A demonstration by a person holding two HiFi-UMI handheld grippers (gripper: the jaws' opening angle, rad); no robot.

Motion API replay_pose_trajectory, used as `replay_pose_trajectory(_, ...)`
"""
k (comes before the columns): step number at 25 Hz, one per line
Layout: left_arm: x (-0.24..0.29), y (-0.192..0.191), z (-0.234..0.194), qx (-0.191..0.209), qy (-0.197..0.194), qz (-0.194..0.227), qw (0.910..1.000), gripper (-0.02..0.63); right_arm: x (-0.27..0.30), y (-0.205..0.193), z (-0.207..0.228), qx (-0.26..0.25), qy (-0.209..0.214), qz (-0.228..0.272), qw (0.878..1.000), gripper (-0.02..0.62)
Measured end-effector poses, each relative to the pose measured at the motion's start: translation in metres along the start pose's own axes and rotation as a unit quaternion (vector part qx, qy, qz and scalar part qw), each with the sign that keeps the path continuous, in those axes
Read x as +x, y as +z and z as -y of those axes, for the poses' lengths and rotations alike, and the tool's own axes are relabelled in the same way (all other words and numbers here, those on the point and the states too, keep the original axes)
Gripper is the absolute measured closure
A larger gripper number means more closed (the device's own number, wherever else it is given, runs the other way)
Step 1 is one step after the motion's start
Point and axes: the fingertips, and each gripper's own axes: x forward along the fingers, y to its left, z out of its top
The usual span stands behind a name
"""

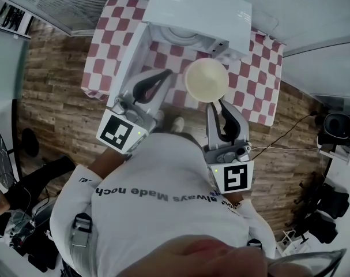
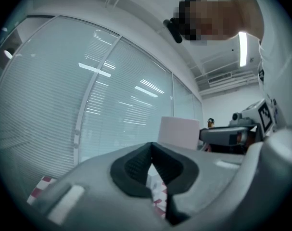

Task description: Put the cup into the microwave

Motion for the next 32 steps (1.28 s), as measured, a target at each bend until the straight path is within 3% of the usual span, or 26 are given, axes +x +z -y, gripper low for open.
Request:
replay_pose_trajectory(18, 0.024, -0.078, -0.032, -0.028, 0.000, -0.021, 0.9994, 0.603, 0.035, -0.082, 0.017, 0.010, -0.017, -0.038, 0.999, 0.554)
replay_pose_trajectory(32, 0.056, -0.142, -0.057, -0.022, 0.004, -0.036, 0.9991, 0.603, 0.071, -0.160, 0.036, 0.016, -0.025, -0.058, 0.998, 0.554)
